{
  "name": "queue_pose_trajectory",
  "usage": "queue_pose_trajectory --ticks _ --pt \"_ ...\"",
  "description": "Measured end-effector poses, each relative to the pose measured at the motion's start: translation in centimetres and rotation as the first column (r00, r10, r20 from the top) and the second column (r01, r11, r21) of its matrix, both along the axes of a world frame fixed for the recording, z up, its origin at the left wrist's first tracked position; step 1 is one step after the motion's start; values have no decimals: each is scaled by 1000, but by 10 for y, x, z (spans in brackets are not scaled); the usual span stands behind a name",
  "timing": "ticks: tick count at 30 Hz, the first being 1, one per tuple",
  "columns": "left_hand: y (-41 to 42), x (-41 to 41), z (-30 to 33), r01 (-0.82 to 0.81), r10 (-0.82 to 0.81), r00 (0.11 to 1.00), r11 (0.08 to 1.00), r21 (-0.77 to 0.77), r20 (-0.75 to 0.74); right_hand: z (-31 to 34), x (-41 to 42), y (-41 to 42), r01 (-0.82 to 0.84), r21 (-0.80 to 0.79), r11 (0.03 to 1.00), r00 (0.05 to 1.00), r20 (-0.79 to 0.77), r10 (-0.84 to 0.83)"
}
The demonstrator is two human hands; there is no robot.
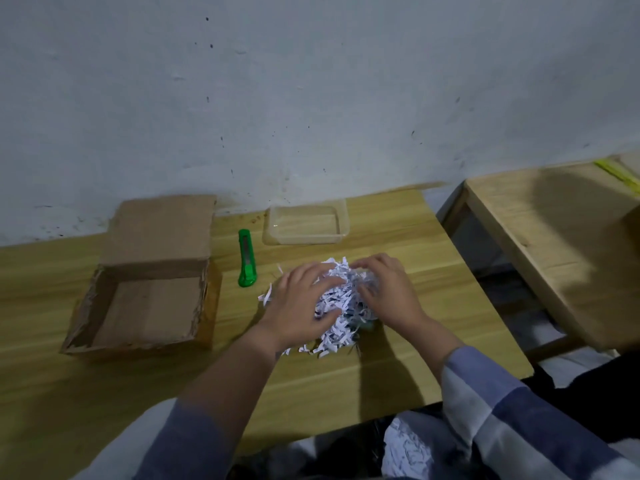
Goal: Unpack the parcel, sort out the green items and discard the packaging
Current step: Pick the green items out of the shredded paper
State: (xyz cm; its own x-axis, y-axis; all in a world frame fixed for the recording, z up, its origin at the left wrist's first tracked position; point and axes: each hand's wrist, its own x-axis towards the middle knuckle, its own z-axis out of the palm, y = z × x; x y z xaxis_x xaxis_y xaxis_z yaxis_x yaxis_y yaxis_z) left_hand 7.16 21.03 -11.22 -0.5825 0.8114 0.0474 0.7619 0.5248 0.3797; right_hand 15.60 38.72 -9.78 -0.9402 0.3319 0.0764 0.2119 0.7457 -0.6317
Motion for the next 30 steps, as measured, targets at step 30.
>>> queue_pose_trajectory --ticks 30 --pt "22 -19 -2 -48 71 995 958 -283 71 -17 49 21 -125 196 973 946 319 57"
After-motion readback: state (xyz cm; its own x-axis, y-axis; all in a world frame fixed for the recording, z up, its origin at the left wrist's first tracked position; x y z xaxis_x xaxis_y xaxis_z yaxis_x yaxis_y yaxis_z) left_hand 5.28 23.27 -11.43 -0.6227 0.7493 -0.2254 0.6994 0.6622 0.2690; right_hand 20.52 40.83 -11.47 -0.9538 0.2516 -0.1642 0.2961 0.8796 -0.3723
